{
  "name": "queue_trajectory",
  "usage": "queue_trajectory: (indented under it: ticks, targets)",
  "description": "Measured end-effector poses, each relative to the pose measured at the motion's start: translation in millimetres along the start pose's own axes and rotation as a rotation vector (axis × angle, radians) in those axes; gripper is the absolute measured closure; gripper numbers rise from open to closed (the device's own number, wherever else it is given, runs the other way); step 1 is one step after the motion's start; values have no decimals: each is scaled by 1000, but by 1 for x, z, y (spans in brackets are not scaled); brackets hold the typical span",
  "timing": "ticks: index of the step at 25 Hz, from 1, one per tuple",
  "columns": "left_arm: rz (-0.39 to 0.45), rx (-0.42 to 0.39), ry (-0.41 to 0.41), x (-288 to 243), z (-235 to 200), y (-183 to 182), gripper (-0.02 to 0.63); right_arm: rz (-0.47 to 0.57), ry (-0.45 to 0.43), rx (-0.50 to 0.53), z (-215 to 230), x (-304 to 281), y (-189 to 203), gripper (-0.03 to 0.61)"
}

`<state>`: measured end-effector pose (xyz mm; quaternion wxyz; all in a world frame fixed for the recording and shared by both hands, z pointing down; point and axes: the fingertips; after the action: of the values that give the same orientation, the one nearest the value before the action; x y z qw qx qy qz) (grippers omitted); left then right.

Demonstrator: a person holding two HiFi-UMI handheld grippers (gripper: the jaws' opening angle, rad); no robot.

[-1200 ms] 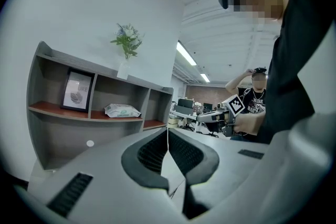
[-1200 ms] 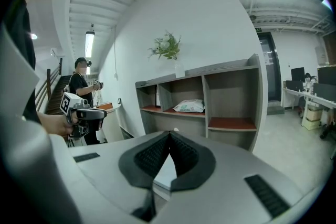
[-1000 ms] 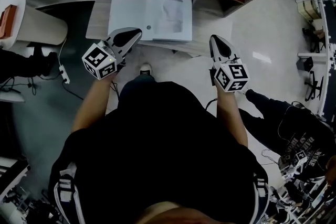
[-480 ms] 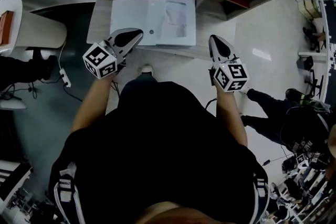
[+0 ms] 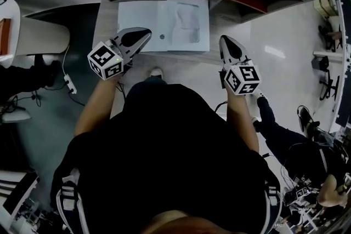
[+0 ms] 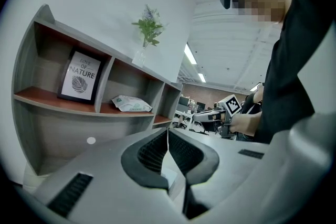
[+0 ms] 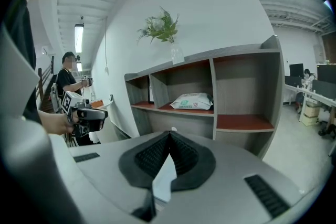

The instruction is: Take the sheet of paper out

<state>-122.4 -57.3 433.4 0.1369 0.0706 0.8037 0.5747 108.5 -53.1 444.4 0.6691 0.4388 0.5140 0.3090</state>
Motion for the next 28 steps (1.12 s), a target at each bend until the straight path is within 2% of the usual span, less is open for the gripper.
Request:
queue_trajectory:
  ticks: [14,28]
  targets:
    - [-24,19,77,-2,-44,-12,589,-19,50,-11,-14,-28,-14,565]
    - [-23,7,114,17,-63,-34,589,9,91,0,-27,-35,-46,565]
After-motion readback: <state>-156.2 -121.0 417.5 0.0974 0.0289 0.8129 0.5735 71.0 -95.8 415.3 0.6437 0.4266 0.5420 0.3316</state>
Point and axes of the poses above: the fingertips, and each gripper's own axes: x backward along the fingers, z to its right, y out of its underside, and after that the axes turned 10 degrees about y, right-handed
